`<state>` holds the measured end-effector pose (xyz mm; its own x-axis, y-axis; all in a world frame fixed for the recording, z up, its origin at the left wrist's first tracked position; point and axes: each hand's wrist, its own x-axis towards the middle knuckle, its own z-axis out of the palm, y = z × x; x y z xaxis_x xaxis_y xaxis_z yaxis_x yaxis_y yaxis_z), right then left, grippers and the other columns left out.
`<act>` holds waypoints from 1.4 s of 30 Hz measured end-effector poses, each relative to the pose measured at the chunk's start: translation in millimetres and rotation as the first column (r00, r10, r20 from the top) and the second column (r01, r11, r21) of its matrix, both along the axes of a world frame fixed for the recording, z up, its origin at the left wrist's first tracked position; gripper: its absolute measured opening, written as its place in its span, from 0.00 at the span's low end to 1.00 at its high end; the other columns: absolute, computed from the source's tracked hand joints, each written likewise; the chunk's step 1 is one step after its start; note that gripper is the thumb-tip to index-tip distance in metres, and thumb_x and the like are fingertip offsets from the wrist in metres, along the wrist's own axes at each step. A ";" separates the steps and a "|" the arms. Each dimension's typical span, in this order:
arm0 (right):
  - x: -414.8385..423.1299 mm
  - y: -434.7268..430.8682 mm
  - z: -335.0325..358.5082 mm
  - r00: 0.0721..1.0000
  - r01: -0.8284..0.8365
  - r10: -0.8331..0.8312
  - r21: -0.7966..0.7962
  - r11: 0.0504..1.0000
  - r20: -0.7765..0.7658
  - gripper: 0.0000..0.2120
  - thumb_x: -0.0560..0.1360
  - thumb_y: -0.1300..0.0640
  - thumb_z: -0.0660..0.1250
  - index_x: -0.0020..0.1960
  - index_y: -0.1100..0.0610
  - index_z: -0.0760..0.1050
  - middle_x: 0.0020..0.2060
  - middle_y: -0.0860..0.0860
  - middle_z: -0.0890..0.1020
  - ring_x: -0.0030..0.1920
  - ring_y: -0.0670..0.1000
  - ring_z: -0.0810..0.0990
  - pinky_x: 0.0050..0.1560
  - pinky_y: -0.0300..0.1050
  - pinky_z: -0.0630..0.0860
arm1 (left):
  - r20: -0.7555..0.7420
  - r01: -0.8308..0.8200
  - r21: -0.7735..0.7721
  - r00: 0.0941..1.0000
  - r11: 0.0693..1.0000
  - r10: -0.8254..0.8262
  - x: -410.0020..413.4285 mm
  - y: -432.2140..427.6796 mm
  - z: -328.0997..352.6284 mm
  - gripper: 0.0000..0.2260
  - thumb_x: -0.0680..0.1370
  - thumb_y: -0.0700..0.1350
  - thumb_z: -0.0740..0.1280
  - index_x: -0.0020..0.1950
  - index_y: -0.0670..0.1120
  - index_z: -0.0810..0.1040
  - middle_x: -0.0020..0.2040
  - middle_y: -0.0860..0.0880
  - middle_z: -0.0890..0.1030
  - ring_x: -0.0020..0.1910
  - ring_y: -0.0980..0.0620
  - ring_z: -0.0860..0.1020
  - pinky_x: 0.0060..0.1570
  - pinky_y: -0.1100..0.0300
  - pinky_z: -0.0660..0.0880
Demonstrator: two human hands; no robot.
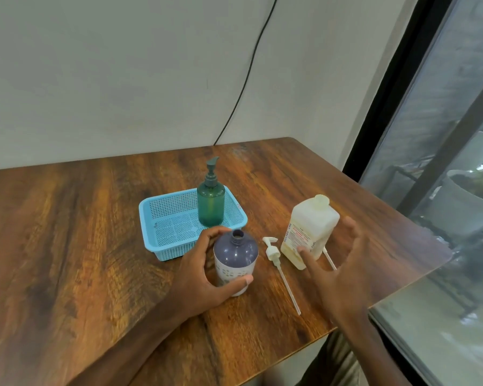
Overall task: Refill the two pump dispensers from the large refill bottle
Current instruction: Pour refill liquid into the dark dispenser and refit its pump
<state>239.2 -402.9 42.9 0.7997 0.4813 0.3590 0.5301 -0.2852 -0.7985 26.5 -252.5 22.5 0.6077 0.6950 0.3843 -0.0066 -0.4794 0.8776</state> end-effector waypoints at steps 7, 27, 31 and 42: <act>-38.5 2.0 12.9 0.939 -0.232 0.271 -0.191 0.954 0.210 0.12 0.76 0.53 0.76 0.56 0.43 0.79 0.54 0.37 0.83 0.55 0.41 0.81 0.54 0.40 0.81 | 0.003 0.000 0.006 1.000 1.000 0.000 1.2 0.4 1.0 0.39 0.64 0.54 0.84 0.70 0.56 0.69 0.64 0.68 0.78 0.65 0.64 0.79 0.57 0.71 0.78; -40.5 50.2 15.5 0.957 -0.257 0.290 -0.391 0.884 0.027 0.12 0.77 0.56 0.74 0.58 0.45 0.79 0.53 0.43 0.84 0.50 0.43 0.81 0.54 0.46 0.83 | 0.008 0.001 0.037 1.000 0.999 -0.001 -0.6 5.0 -5.4 0.39 0.66 0.53 0.86 0.72 0.53 0.71 0.66 0.60 0.79 0.66 0.58 0.79 0.60 0.66 0.79; -45.7 35.6 66.6 0.951 -0.299 0.302 -0.050 0.953 0.068 0.16 0.78 0.51 0.73 0.65 0.45 0.80 0.53 0.38 0.83 0.51 0.38 0.81 0.47 0.32 0.77 | 0.003 0.004 0.036 1.000 0.999 -0.004 -0.2 4.9 -5.1 0.38 0.65 0.57 0.84 0.70 0.57 0.70 0.64 0.64 0.78 0.65 0.61 0.79 0.59 0.69 0.78; -74.6 35.4 134.5 0.860 -0.509 0.468 0.373 0.776 0.202 0.17 0.77 0.61 0.73 0.65 0.54 0.80 0.55 0.40 0.85 0.54 0.41 0.86 0.54 0.38 0.82 | -0.002 0.014 0.040 1.000 0.999 -0.014 0.1 5.9 -7.0 0.38 0.65 0.58 0.84 0.70 0.59 0.70 0.66 0.65 0.78 0.66 0.60 0.79 0.60 0.66 0.79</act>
